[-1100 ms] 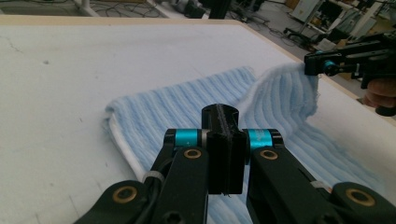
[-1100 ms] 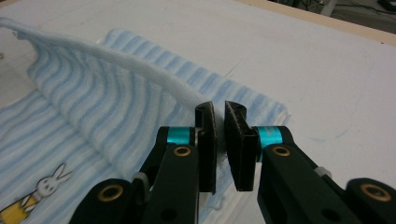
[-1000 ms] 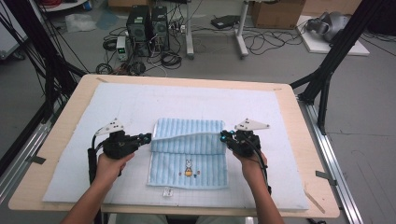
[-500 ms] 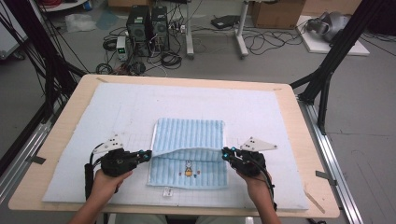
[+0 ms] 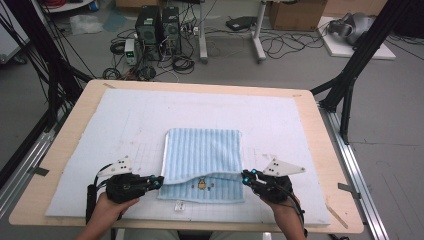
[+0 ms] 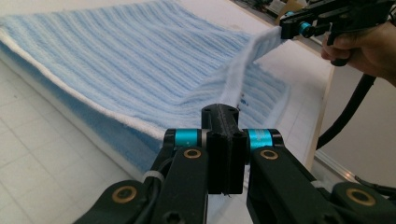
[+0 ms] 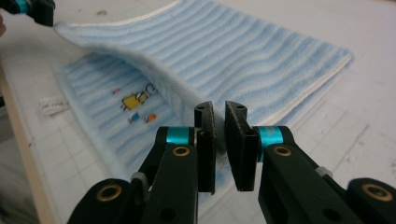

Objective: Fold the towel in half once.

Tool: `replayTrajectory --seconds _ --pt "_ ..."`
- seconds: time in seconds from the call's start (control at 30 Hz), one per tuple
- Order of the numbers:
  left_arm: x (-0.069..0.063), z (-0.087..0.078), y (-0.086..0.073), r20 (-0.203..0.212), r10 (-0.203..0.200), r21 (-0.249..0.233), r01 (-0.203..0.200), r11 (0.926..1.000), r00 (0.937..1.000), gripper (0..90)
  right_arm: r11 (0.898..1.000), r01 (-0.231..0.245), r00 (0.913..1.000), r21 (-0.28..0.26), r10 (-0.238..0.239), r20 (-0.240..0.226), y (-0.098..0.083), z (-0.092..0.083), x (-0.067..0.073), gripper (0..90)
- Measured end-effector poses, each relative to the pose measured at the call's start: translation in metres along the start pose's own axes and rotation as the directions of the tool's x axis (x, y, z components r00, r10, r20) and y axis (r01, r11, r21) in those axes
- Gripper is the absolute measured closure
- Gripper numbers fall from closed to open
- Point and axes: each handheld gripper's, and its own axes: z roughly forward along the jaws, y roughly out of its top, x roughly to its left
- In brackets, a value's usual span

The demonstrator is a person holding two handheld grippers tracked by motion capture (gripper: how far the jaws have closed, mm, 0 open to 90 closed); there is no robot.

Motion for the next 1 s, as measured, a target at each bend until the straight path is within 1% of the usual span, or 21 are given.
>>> replayTrajectory --seconds 0.03,0.1,0.17,0.23,0.3,0.33,0.37,0.4,0.43,0.47,0.53,0.6,0.67,0.73,0.77,0.8,0.83,0.9,0.93,1.0 --pt "0.001 0.000 0.000 -0.012 -0.002 -0.005 0.002 1.0000 0.9999 86.8 1.000 0.002 1.0000 0.014 -0.002 -0.002 -0.002 0.001 0.000 78.3" --pt "0.005 -0.001 0.002 -0.062 -0.010 -0.015 0.009 0.9998 0.9980 75.8 1.000 -0.015 0.9998 0.019 0.015 -0.013 -0.005 0.002 -0.001 69.6" --pt "0.011 -0.001 0.006 -0.099 -0.009 -0.030 0.006 0.9995 0.9950 74.5 1.000 -0.030 0.9996 0.007 0.030 -0.001 -0.005 0.002 -0.003 64.8" --pt "0.016 0.000 0.011 -0.135 -0.014 -0.043 0.009 0.9990 0.9907 71.4 0.999 -0.037 0.9992 -0.008 0.038 0.015 -0.003 0.002 -0.006 64.1" --pt "0.022 0.004 0.017 -0.160 -0.028 -0.059 0.019 0.9981 0.9868 68.4 0.999 -0.047 0.9976 -0.002 0.047 0.051 0.000 0.006 -0.009 64.2" --pt "0.026 0.007 0.019 -0.176 -0.030 -0.055 0.021 0.9983 0.9839 67.2 0.998 -0.056 0.9964 0.000 0.056 0.063 0.001 0.009 -0.012 64.7" --pt "0.029 0.010 0.021 -0.189 -0.042 -0.053 0.033 0.9980 0.9810 65.4 0.998 -0.067 0.9952 0.005 0.066 0.072 0.002 0.013 -0.014 65.6" --pt "0.033 0.014 0.022 -0.196 -0.059 -0.051 0.050 0.9974 0.9789 63.4 0.997 -0.072 0.9943 0.014 0.071 0.079 0.003 0.017 -0.016 65.6" --pt "0.036 0.019 0.023 -0.194 -0.071 -0.043 0.063 0.9971 0.9784 62.7 0.997 -0.076 0.9946 0.029 0.074 0.073 0.003 0.022 -0.017 65.7" --pt "0.037 0.022 0.022 -0.199 -0.067 -0.030 0.062 0.9976 0.9777 62.1 0.995 -0.079 0.9947 0.054 0.076 0.070 0.002 0.028 -0.017 65.6" --pt "0.041 0.031 0.020 -0.214 -0.067 -0.003 0.068 0.9977 0.9745 60.9 0.994 -0.077 0.9957 0.072 0.073 0.057 0.000 0.037 -0.017 64.5" --pt "0.044 0.040 0.018 -0.229 -0.072 0.023 0.079 0.9966 0.9707 59.0 0.993 -0.076 0.9959 0.093 0.071 0.056 0.000 0.044 -0.016 63.3" --pt "0.045 0.047 0.018 -0.233 -0.073 0.046 0.086 0.9952 0.9699 57.9 0.992 -0.073 0.9966 0.104 0.068 0.046 0.002 0.051 -0.016 65.0" --pt "0.041 0.053 0.017 -0.235 -0.046 0.073 0.065 0.9952 0.9709 58.9 0.991 -0.063 0.9976 0.121 0.059 0.037 0.004 0.057 -0.015 70.6" --pt "0.039 0.055 0.017 -0.231 -0.029 0.088 0.050 0.9949 0.9726 61.2 0.989 -0.054 0.9982 0.138 0.050 0.033 0.004 0.061 -0.014 74.8" --pt "0.037 0.057 0.016 -0.225 -0.004 0.109 0.029 0.9936 0.9744 66.3 0.986 -0.052 0.9985 0.158 0.048 0.026 0.003 0.063 -0.013 77.1" --pt "0.034 0.059 0.015 -0.232 0.026 0.128 0.004 0.9917 0.9724 74.0 0.985 -0.048 0.9985 0.168 0.044 0.032 0.002 0.065 -0.013 80.1" --pt "0.031 0.062 0.012 -0.232 0.059 0.159 -0.022 0.9870 0.9709 84.6 0.985 -0.052 0.9984 0.165 0.048 0.030 0.001 0.064 -0.014 85.7" --pt "0.030 0.063 0.011 -0.234 0.081 0.171 -0.041 0.9844 0.9688 88.0 0.985 -0.050 0.9986 0.165 0.046 0.028 0.001 0.064 -0.014 86.5" --pt "0.028 0.064 0.012 -0.233 0.087 0.172 -0.047 0.9839 0.9685 89.3 0.987 -0.045 0.9988 0.155 0.042 0.025 0.001 0.063 -0.014 87.4"
